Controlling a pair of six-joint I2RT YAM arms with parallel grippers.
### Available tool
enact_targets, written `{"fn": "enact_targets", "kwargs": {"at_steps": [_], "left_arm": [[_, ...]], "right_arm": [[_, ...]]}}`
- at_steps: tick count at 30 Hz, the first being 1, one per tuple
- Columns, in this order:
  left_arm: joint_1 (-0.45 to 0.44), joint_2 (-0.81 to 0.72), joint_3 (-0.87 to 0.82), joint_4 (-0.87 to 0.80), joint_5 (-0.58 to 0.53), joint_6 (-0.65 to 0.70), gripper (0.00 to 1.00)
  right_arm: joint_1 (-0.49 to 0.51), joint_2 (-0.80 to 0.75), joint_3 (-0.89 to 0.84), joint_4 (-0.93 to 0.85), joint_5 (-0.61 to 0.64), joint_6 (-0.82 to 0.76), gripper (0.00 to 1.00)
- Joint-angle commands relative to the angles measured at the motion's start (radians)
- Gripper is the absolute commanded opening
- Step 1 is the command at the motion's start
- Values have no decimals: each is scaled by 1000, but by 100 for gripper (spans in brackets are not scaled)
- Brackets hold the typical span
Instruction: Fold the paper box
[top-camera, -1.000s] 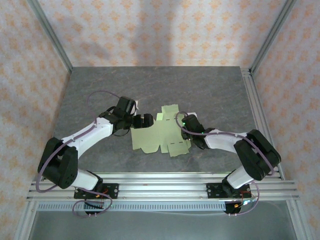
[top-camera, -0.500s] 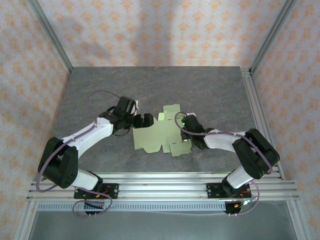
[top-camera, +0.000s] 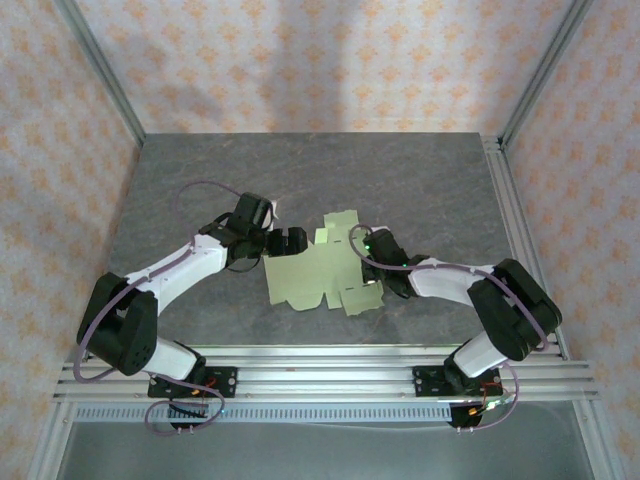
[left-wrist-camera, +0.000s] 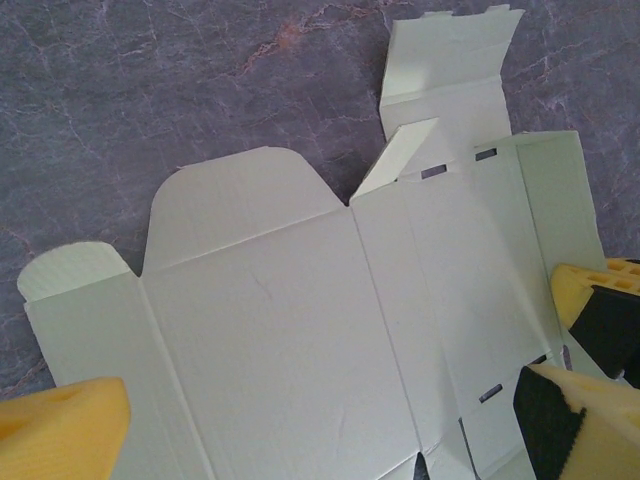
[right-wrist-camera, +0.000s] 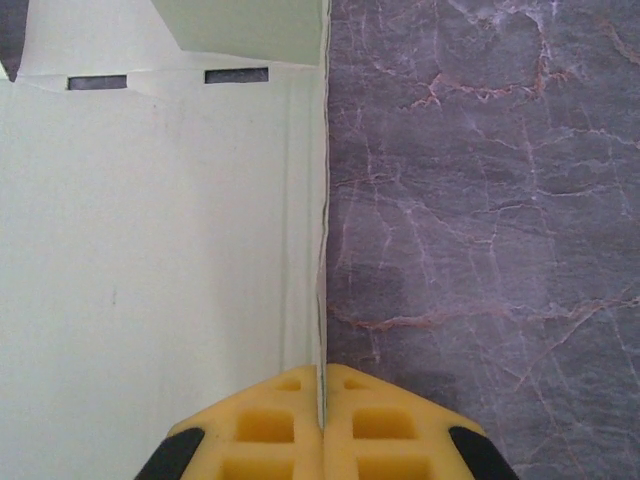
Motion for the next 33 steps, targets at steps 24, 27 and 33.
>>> {"fn": "enact_targets", "kwargs": {"at_steps": [24,27,33], "left_arm": [[96,-33,35,95,-79,-110,100],[117,-25,46,99,-75,-115,100],[157,-3,85,111,-72,-97,100]], "right_arm": [[260,37,278,-263,889,-701,0],[292,72,264,-194,938,-779,0],[350,118,210,45,1013,-973,0]]}}
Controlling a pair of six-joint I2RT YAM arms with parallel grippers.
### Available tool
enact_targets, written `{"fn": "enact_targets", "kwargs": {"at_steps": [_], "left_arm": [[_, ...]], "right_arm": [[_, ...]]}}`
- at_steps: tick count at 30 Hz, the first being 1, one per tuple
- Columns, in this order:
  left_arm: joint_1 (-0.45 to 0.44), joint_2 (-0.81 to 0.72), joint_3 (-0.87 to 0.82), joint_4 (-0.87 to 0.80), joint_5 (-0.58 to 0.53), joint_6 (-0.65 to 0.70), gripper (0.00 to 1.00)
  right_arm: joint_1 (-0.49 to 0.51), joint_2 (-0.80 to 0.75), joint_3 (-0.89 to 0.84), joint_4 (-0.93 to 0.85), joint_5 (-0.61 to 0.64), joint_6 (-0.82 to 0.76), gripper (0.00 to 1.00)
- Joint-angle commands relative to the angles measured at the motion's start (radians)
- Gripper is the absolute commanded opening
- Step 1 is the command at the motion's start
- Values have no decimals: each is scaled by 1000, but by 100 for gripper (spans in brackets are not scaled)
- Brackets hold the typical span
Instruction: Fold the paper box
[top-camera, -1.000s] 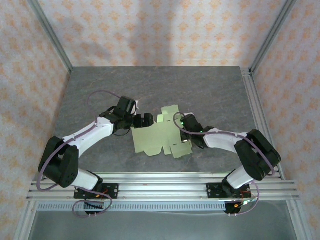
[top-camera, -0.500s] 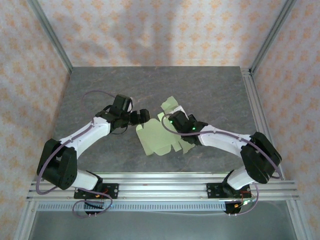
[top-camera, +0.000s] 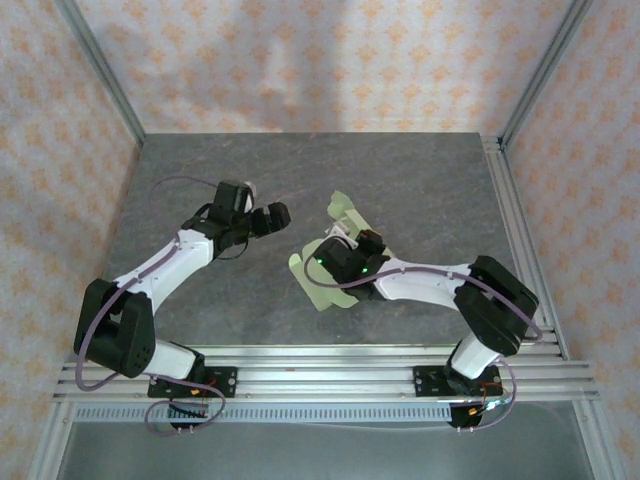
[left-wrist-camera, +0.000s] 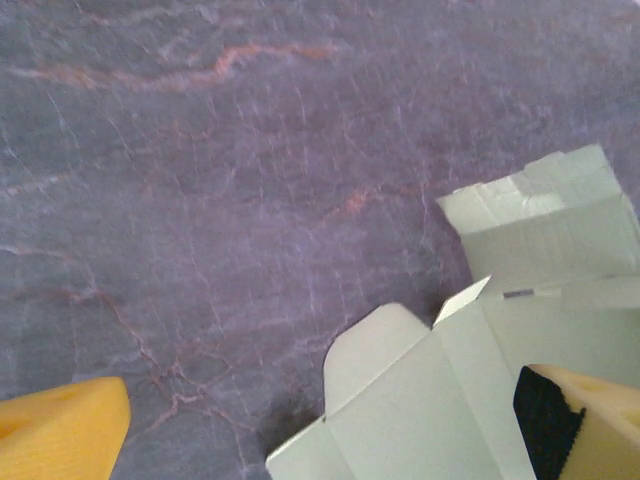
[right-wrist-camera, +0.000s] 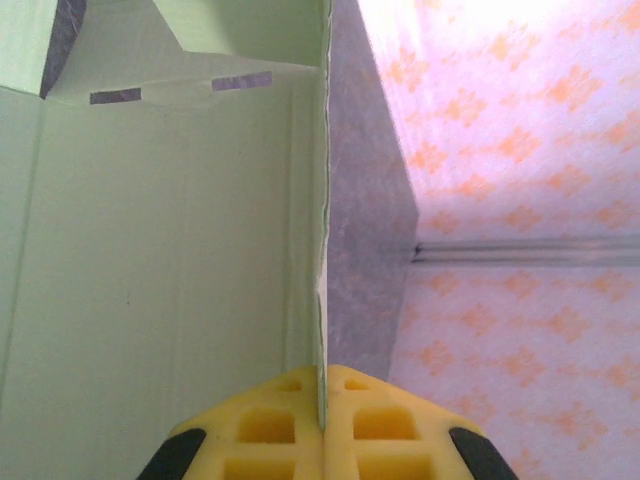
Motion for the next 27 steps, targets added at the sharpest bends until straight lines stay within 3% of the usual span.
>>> {"fn": "enact_targets", "kwargs": {"at_steps": [1,9,27], "left_arm": [[20,29,61,38,-19,7,100],[29,192,264,-71,4,40,100],[31,448,501,-129,136,34,95]], "right_arm": [[32,22,-43,207,114,-187,0],[44,58,-92,399,127,-351,0],[44,147,-175,646,162,-509,0]]}}
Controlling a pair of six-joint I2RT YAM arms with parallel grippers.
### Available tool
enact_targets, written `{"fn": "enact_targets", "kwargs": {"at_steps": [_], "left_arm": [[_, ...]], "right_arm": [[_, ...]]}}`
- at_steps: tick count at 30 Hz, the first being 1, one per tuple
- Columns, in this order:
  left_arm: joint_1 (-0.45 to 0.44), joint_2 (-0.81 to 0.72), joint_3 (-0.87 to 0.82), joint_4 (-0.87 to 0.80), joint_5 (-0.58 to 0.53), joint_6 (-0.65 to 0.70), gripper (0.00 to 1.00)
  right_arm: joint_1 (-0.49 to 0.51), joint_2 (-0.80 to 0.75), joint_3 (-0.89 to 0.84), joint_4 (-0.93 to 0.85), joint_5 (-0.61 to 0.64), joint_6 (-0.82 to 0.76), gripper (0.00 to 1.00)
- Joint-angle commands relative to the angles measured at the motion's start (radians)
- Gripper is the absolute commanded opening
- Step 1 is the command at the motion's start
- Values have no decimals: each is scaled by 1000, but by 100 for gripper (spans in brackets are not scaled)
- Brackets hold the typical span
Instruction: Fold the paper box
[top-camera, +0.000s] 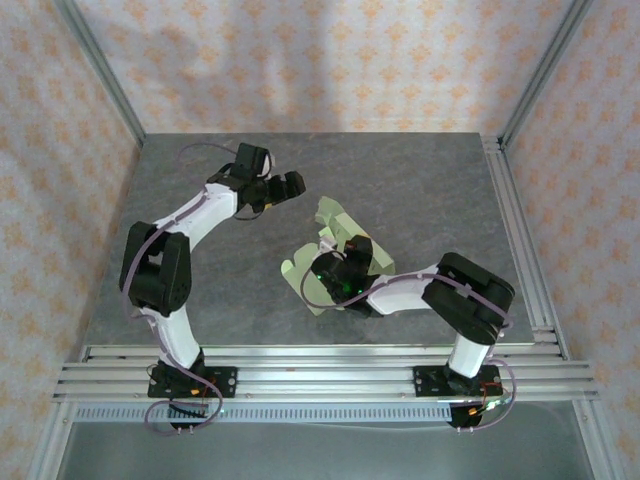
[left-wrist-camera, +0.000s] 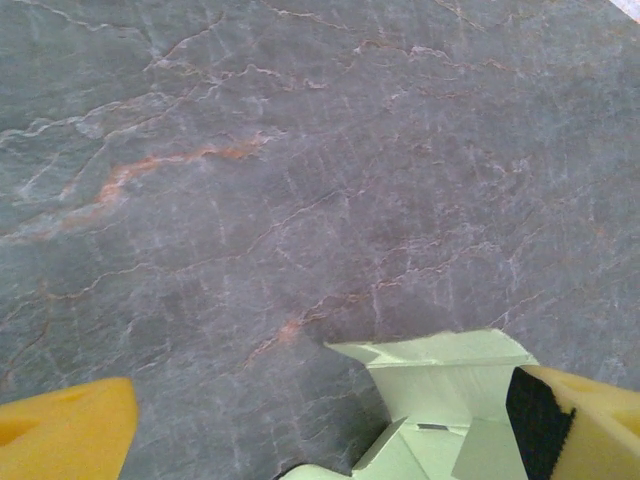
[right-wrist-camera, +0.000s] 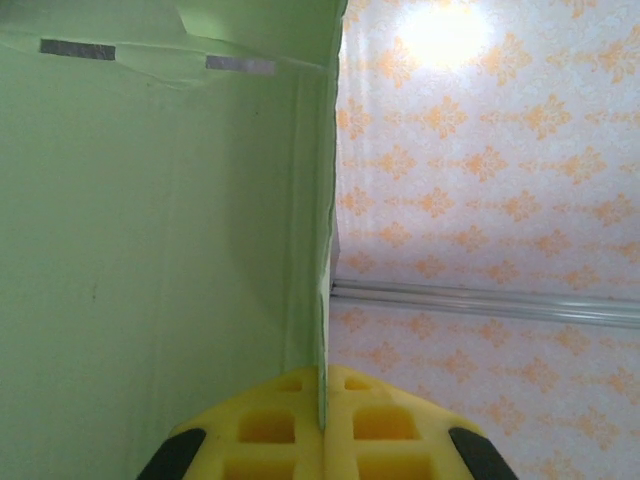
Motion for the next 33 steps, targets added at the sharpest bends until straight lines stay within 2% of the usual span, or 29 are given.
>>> {"fn": "enact_targets", "kwargs": {"at_steps": [1,10,14,26,29,33], "left_arm": [[10,40,70,-48,31,15,95],[12,230,267,-123,90,91,84],[9,309,349,-164,151,124,82],[-6,397,402,-175,248,145,79],[-13,394,398,-183,260,159,79],[-17,379,365,-182,290,165,79]], "right_arm": [[4,20,-25,94,36,-58,0],[4,8,-16,107,20,-50,0],[4,-13,0,39,-11,5,0],[4,-7,7,71,-37,-11,0],[4,5,-6,146,-36,-58,0],[3,63,-40,372,-27,-205,0]]}}
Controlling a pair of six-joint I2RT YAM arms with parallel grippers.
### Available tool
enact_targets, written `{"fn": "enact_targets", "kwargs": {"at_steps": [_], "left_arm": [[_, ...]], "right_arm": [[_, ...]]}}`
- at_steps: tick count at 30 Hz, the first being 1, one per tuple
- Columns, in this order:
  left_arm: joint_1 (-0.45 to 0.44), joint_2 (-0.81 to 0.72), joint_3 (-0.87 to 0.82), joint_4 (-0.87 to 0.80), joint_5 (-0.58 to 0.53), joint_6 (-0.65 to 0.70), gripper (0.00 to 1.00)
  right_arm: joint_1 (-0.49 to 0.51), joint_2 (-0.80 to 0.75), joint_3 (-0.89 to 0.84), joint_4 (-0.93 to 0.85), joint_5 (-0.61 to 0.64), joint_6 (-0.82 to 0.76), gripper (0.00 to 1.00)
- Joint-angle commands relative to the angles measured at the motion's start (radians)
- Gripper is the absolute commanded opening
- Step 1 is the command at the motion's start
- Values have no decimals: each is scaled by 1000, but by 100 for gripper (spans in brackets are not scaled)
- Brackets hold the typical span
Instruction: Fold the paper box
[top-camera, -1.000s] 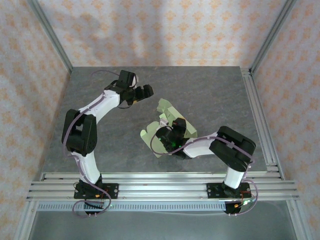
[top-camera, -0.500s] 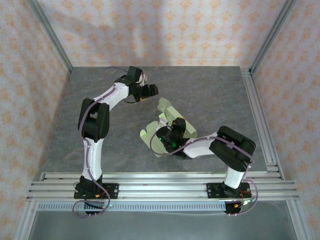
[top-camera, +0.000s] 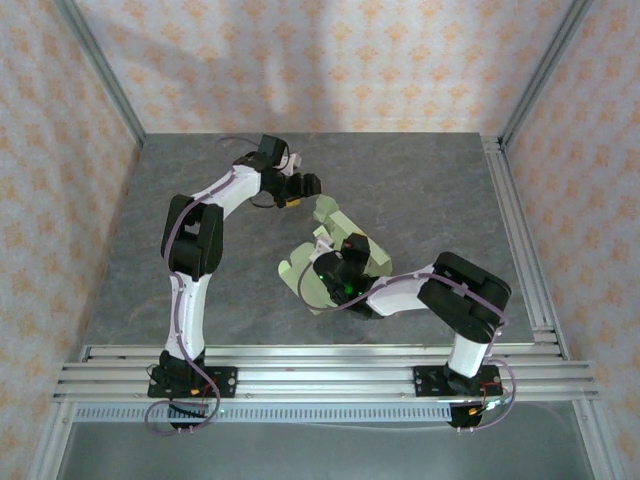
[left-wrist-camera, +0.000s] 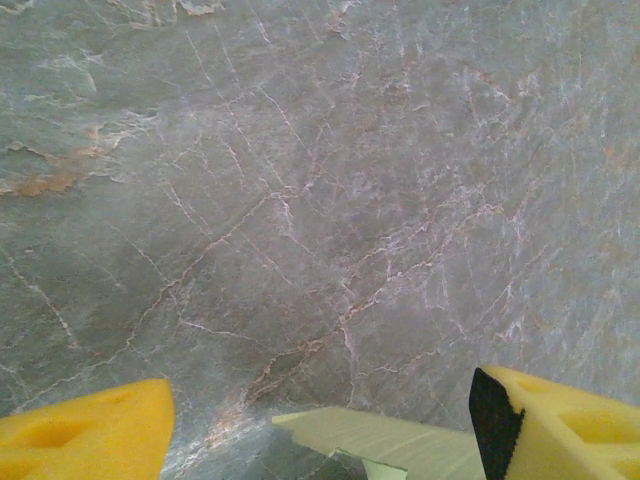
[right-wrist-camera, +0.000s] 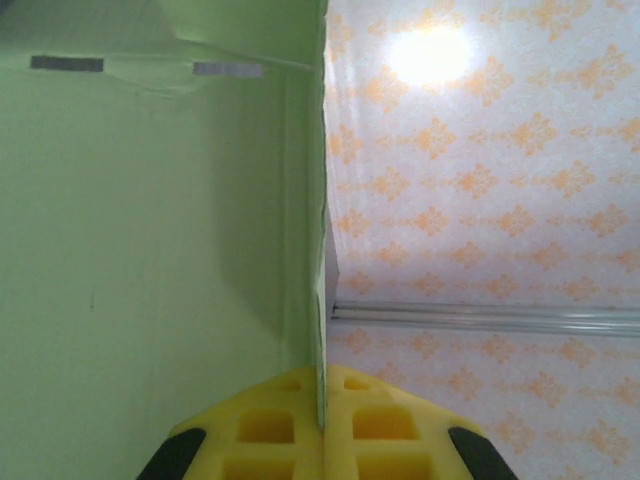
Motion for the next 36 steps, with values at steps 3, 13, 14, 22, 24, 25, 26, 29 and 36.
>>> {"fn": "enact_targets", "kwargs": {"at_steps": [3,13,14,22,24,25,26,29,36], "left_arm": [[-14,-26,-54,-11,58,28,78],[-12,-114,-176,59,93,3,78],[-12,-119,-178,61,96,3,78],[-6,-171,-245,109,56,-2,79],[3,-191,-275,156,37,-21,81],[6,-198,-281,165,21,-22,82],[8,-201,-283,161,0,-16,82],[11,-204,-276,148,-39,2,84],[18,-211,-281,145,-78,-9,87]], "right_arm": [[0,77,-33,291,9,-182,0],[0,7,-40,127,-23,-54,0],[-1,-7,-40,86,-30,-28,0],[-1,-114,-29,-216,-125,201,0],[-2,-123,-35,-228,-137,217,0],[-3,-127,-40,-228,-145,221,0],[-5,-130,-45,-225,-155,223,0],[-11,-132,-54,-213,-167,218,0],[-25,-146,-52,-225,-170,199,0]]}}
